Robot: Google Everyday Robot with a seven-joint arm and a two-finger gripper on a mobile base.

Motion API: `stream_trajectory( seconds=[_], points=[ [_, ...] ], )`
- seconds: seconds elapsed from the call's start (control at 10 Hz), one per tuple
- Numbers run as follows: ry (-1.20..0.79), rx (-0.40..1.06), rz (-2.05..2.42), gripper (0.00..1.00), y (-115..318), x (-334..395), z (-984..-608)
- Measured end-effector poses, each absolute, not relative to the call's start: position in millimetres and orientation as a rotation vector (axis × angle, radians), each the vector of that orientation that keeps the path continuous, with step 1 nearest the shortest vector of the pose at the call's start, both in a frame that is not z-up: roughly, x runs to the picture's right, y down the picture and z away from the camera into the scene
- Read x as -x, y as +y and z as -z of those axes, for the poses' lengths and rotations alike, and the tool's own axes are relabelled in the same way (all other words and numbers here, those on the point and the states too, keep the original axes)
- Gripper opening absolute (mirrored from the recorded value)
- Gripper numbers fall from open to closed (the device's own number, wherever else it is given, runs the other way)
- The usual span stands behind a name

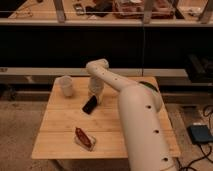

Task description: Place the eraser in the ceramic cup

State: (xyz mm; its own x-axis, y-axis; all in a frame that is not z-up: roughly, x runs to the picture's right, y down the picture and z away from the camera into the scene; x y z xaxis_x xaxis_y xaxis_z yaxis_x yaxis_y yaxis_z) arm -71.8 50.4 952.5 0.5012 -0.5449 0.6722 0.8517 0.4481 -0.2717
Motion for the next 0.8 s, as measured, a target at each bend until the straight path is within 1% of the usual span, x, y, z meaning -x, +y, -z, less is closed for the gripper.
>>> stream_trajectory(
  seconds=[0.1, 0.2, 0.5, 0.6, 0.8],
  points=[
    [-0.547, 0.636, 0.904, 0.05, 39.9, 73.4, -947.2],
    [-0.552, 0.628, 0.892, 0.0, 30.1, 74.9, -941.6],
    [-0.561, 0.64, 0.836, 0.0, 1.9, 74.6, -917.0],
    [-0.544, 0.654, 0.785, 0.0, -16.7, 73.3, -901.1],
    [-0.539, 0.655, 0.771, 0.0, -22.5, 75.4, -896.3]
  ],
)
